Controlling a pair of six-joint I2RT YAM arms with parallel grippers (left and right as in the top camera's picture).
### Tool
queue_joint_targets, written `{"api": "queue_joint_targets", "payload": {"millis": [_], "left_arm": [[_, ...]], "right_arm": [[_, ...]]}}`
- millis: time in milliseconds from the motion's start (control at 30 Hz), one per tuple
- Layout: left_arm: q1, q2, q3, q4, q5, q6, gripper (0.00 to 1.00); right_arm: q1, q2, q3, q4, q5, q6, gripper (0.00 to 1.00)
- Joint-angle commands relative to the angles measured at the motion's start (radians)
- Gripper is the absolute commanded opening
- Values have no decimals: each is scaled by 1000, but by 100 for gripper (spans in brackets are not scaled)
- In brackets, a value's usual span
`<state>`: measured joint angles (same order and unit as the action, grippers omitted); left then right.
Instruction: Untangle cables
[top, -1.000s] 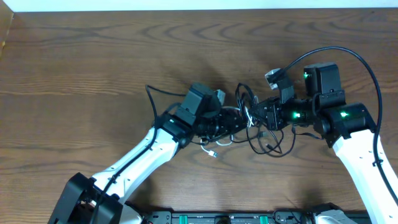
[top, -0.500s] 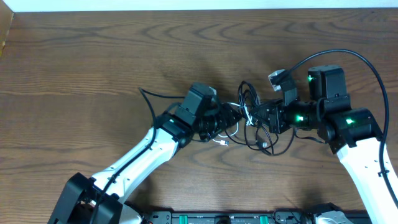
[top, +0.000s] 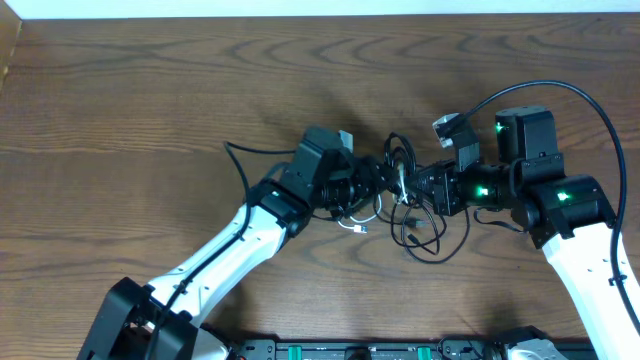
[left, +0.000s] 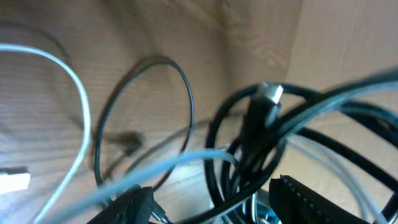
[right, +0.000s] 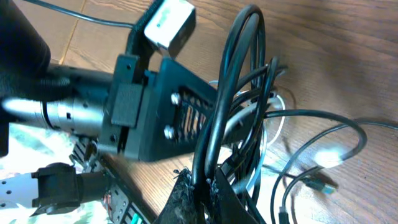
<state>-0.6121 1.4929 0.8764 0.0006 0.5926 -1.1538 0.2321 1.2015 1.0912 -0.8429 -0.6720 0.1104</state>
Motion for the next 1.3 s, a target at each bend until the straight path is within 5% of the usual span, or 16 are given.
{"api": "queue_joint_targets", "payload": {"millis": [0,100,200,400,633,767,933,1033,1267], "left_arm": [[-27,24,6,2,-16,-9,56],[-48,37,6,6,-45,-27,25],[-65,46,6,9,-65,-26,8],[-57,52,6,5,-56,14,8],[33,45,6,5,159,195,8],[108,43,6,6,306,242,8],[176,43,6,9,420,271,8],[184,43,6,8,396,327,7],[183,43,6,9,348,380,8]], "right_arm": [[2,-18,7,1,-19,25,1],[2,-18,7,1,-19,27,1],[2,-18,7,1,-19,29,1],[2,-18,7,-21,97,106,1],[1,-16,7,-167,794,313,1],[-18,-11,7,-230,1007,443,1],[-58,8,7,-220,948,444,1],[-58,10,7,-177,715,279,1],[-58,-23,7,-109,288,58,37]]}}
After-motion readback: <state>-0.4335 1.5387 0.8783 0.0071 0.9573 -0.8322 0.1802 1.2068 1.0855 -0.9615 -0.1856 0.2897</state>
